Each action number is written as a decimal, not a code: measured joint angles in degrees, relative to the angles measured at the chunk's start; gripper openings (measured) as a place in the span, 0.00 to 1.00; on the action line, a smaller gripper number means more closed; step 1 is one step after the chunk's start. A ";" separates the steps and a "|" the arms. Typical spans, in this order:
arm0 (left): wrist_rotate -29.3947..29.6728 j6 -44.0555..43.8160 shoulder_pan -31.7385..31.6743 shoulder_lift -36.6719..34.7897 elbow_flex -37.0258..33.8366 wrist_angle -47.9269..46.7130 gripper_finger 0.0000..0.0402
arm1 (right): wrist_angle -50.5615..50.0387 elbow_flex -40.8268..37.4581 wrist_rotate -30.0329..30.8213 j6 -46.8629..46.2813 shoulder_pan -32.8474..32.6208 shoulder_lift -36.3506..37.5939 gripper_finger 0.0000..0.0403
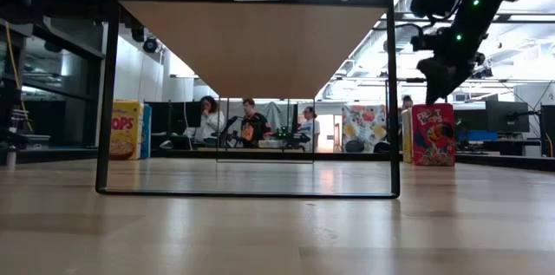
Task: Stack cereal on shelf
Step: Put the red cereal box and aligned with the red cereal box on the shelf
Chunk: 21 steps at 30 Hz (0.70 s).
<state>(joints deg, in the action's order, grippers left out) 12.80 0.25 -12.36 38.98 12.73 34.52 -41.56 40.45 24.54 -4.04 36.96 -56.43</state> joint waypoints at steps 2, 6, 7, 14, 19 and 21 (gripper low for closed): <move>0.23 0.00 0.00 0.00 0.00 0.02 0.00 | 0.88 0.00 -0.35 0.87 0.46 -1.05 0.70; 0.45 0.00 0.00 0.00 0.00 0.02 0.00 | 1.92 0.00 -0.55 2.03 0.58 -2.65 0.70; 0.45 0.00 0.00 0.00 0.00 0.02 0.00 | 1.94 0.00 -0.59 2.15 0.58 -2.90 0.70; 0.45 0.00 0.00 0.00 0.00 -0.02 0.00 | 1.67 0.00 -5.50 0.58 0.53 -3.11 0.70; 0.43 0.00 0.00 0.00 0.00 -0.09 0.00 | 2.01 0.04 -6.07 -7.51 0.53 -3.10 0.70; 0.44 0.00 0.00 0.00 0.00 -0.11 0.00 | 2.24 0.11 -7.40 -10.21 0.53 -3.08 0.70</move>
<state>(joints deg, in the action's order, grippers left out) 13.24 0.25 -12.36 38.98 12.73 34.41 -39.32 40.56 17.14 -14.25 37.50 -59.51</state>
